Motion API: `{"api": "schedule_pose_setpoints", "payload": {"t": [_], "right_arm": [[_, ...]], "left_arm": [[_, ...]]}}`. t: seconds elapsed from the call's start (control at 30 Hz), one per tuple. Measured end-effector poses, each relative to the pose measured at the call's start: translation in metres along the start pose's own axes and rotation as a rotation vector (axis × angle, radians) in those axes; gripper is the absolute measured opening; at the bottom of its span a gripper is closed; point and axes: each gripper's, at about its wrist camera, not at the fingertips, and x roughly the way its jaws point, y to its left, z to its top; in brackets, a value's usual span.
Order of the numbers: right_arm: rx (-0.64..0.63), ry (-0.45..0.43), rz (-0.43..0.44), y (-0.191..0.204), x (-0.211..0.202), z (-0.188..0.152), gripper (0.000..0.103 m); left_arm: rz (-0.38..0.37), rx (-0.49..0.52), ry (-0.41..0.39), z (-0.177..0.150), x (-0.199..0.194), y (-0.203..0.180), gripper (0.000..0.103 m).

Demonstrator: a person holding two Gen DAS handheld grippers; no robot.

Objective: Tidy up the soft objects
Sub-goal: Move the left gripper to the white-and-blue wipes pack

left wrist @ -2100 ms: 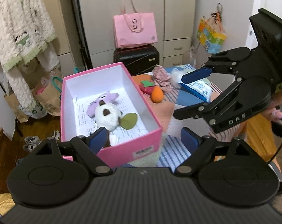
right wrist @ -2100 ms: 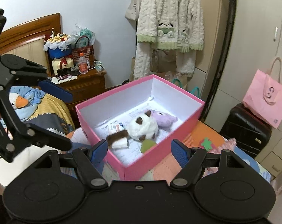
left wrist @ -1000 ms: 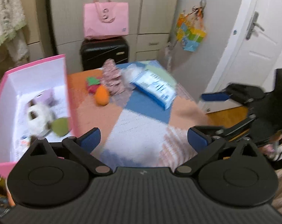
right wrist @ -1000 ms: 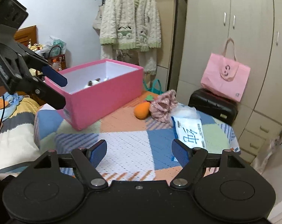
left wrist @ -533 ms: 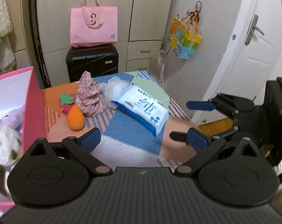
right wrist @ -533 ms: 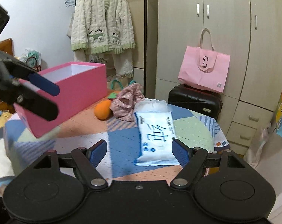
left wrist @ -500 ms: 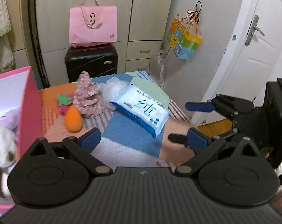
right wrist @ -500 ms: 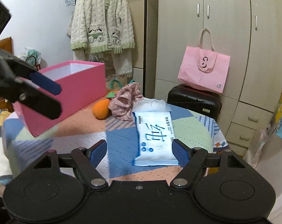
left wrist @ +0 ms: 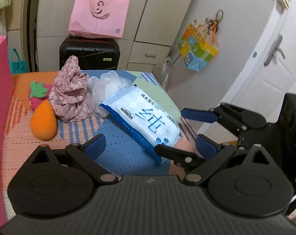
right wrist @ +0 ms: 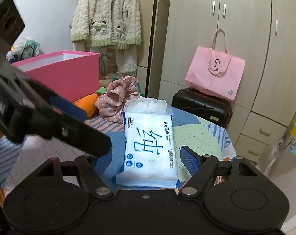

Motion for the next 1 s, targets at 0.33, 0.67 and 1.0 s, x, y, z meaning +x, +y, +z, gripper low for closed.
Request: {"api": "schedule_pose_setpoints", "payload": {"t": [0.33,0.67,1.0], "right_arm": [[0.072,0.074,0.073,-0.022,0.028,-0.007,0.08],[0.159,0.102,0.099,-0.032,0.038,-0.011,0.08],[0.126,0.122,0.079,-0.017,0.03,-0.01,0.064]], "left_arm": [[0.052,-0.041,-0.012,-0.005,0.04,-0.002,0.093],[0.048,-0.059,-0.011,-0.005,0.054,0.003,0.071],[-0.017,-0.073,-0.028,-0.019,0.046,-0.003,0.049]]}}
